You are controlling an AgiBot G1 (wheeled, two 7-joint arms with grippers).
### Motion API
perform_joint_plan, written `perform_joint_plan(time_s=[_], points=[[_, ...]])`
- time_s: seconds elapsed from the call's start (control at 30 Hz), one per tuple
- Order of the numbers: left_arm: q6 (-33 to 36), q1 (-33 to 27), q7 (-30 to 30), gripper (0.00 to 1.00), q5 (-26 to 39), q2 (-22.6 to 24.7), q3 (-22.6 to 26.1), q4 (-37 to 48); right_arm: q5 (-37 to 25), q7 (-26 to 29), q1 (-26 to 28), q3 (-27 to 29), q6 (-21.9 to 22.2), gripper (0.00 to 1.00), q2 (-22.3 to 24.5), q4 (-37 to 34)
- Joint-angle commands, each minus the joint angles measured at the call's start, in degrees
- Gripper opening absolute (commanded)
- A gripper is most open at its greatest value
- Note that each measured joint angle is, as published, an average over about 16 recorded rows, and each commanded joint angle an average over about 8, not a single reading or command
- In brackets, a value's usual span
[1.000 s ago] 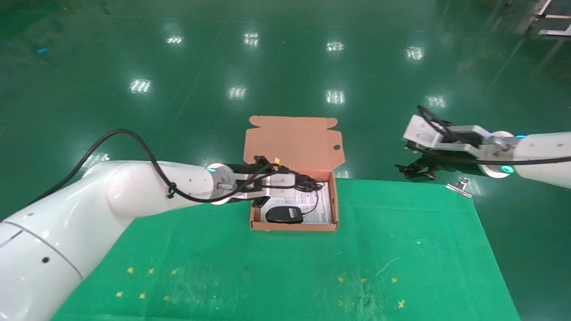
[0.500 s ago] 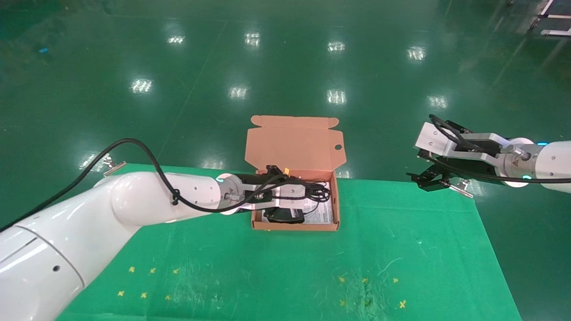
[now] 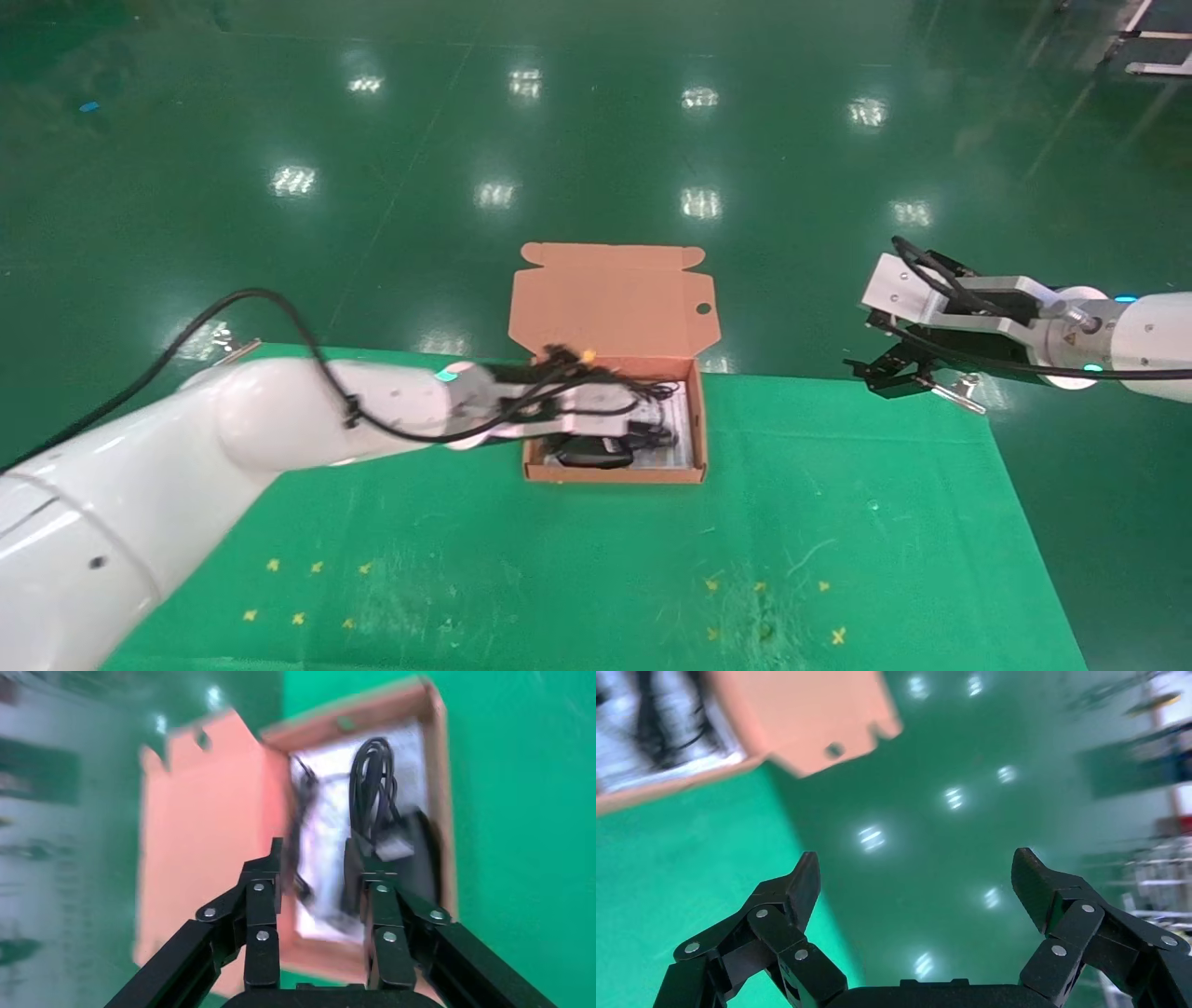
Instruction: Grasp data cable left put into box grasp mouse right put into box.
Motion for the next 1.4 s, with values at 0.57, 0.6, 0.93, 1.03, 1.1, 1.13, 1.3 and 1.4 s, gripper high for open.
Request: perform_joint_plan(time_s=[0.57,0.6,0.93,1.03,1.1,1.13,1.3,1.4], points=[[0.88,-5.37,-10.7,1.0,3.05,-6.51,-2.84,-6.87,-0.24,-3.14,3.57,2.31,-1.55,1.0,-1.58,-0.18],[1.56,-4.88,-10.72,1.0,2.26,-6.94,-3.46,-7.2,0.59,-3.23,3.04,2.86,-2.14,1.0,-1.39,0.08],[9.64,0.91,-11.03,1.0,-7.18,-12.1,-10.89,-11.16,10.58,-4.32,-3.31,9.53,-9.18,1.0,0.86,3.21],[12.06,2.64,-11.13,1.0,-10.0,-13.64,-13.11,-12.34,13.56,-4.65,-5.21,11.52,-11.28,1.0,1.54,4.14],[13.67,3.79,-11.19,1.0,-11.88,-14.68,-14.6,-13.14,15.55,-4.87,-6.47,12.85,-12.69,1.0,1.99,4.77],[14.47,4.37,-11.22,1.0,-12.82,-15.19,-15.34,-13.53,16.55,-4.98,-7.11,13.51,-13.39,1.0,2.21,5.08],[18.54,7.28,-11.38,1.0,-17.57,-17.79,-19.07,-15.53,21.57,-5.53,-10.3,16.87,-16.93,1.0,3.35,6.65],[21.06,9.08,-11.47,1.0,-20.51,-19.4,-21.39,-16.76,24.68,-5.87,-12.28,18.95,-19.13,1.0,4.05,7.63]])
